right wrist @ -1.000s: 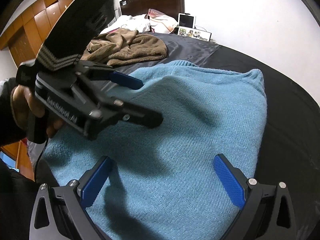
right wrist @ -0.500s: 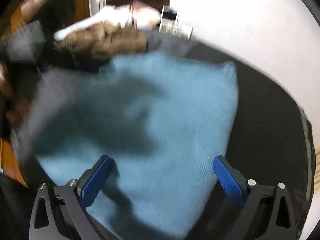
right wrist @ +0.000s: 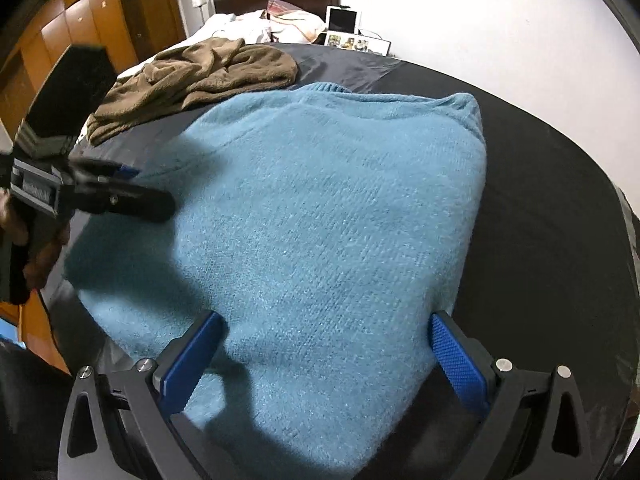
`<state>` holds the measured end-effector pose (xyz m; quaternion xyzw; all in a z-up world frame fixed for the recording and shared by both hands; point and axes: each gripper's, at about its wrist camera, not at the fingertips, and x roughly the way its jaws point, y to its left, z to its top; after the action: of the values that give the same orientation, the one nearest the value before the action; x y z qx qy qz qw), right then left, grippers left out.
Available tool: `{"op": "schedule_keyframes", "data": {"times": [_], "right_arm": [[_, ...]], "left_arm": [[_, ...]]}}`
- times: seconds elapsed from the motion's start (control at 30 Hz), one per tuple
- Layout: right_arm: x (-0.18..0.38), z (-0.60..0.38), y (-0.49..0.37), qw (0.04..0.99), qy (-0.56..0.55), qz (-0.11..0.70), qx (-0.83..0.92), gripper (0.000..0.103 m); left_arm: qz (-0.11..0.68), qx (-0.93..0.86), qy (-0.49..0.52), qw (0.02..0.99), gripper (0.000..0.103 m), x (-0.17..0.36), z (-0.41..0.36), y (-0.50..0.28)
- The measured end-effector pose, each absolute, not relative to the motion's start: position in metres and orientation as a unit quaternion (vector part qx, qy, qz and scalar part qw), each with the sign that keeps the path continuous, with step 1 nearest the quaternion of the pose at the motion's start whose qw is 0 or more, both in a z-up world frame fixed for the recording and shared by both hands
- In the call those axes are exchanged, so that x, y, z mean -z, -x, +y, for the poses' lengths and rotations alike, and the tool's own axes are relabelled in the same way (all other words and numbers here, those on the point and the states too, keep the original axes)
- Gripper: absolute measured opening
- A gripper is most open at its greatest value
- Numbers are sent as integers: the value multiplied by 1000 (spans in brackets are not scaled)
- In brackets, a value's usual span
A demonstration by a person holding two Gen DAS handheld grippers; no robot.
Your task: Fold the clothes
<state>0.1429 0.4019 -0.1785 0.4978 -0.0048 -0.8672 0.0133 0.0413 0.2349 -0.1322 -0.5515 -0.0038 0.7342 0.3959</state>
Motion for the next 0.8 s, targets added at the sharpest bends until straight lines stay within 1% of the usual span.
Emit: {"op": "schedule_keyframes", "data": {"times": [0.17, 0.27, 0.37, 0.57, 0.7, 0.8], "right_arm": [[164, 411, -174, 2, -479, -4, 878, 103], [166, 415, -201, 3, -486, 9, 874, 103], [170, 419, -215, 7, -500, 6, 866, 103], [172, 429, -201, -18, -492, -10, 870, 103], [190, 434, -191, -29, -523, 9, 852, 103], [196, 444, -191, -20, -537, -16, 843, 103]], "left_arm": [[-1, -741, 545, 393, 102, 120, 229, -57], [23, -741, 537, 403, 102, 112, 231, -72], [49, -736, 537, 411, 102, 110, 236, -86], [108, -737, 547, 383, 102, 126, 249, -96], [114, -738, 557, 364, 102, 138, 247, -96], [114, -747, 545, 362, 102, 138, 240, -98]]}}
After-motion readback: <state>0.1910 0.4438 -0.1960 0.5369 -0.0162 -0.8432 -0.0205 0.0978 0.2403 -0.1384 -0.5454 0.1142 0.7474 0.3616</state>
